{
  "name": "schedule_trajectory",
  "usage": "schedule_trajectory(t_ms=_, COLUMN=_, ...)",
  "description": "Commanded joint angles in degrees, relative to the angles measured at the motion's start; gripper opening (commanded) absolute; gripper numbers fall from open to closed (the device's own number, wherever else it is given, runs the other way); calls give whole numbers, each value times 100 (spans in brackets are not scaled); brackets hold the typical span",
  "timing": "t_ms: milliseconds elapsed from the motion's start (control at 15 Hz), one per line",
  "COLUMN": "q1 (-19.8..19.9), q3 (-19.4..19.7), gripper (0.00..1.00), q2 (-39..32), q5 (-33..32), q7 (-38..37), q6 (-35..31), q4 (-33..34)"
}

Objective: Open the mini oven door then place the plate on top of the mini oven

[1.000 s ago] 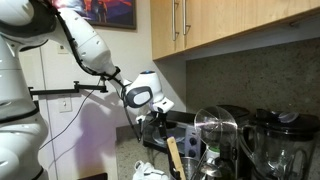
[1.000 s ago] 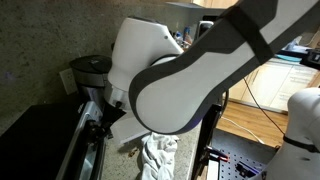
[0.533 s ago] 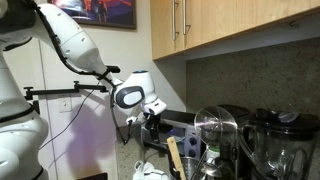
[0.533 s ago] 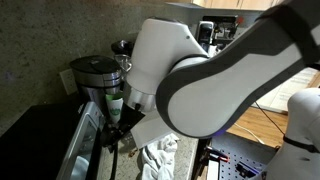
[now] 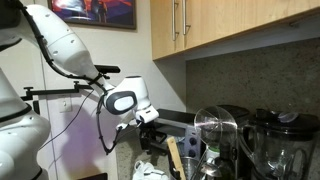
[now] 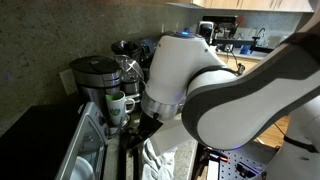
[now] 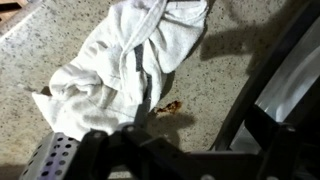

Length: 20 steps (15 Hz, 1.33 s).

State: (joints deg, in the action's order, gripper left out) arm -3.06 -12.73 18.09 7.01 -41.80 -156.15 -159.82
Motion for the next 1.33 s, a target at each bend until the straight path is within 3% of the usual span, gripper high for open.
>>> schedule_trajectory(t_ms=0, q1=233, q3=-145, gripper=100, q2=-266, q5=-180, q7=-361, q6=-173, q4=4)
schedule_trajectory(t_ms=333, q1=303, q3=-196, gripper=100, q2=-413, q5=-283, q7=-562, q6=-15, q4=3)
schedule_trajectory(t_ms=667, q1=405, q3=-366, gripper=100, q2=-352, q5=-677, q7=-1259, q6=147, q4=3)
schedule_trajectory(t_ms=1267, q1=639, q3=-173, gripper=100, q2=-498, q5=-976, q7=-1585, q6=373, q4=2)
